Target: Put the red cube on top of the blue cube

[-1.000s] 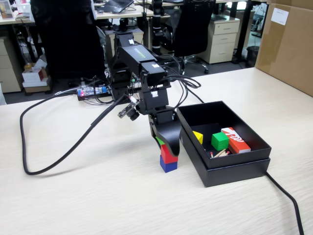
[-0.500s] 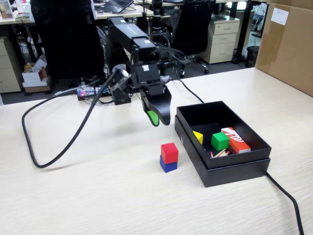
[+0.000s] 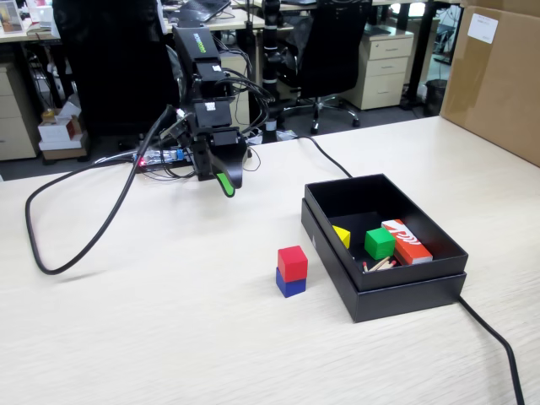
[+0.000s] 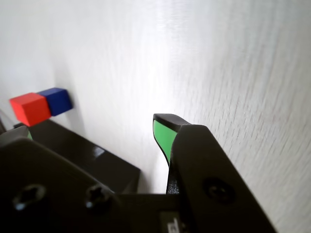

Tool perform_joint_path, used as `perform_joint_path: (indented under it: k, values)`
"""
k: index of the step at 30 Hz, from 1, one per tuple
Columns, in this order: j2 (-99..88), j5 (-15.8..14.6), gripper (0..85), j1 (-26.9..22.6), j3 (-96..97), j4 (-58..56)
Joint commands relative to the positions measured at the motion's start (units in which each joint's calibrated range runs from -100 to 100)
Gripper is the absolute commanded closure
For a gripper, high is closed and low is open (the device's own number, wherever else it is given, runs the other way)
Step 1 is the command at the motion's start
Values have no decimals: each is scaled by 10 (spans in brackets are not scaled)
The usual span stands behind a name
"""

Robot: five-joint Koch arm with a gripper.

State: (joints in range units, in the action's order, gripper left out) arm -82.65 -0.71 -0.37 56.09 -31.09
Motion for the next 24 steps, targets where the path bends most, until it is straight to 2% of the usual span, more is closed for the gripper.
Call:
perform_joint_path:
  k: [1,15,20,24]
  values:
    - [-93,3,354,2,51,80]
    - [-156,15,370,15,280,266]
    - [-157,31,375,16,382,365]
    - [-157,32,374,15,408,369]
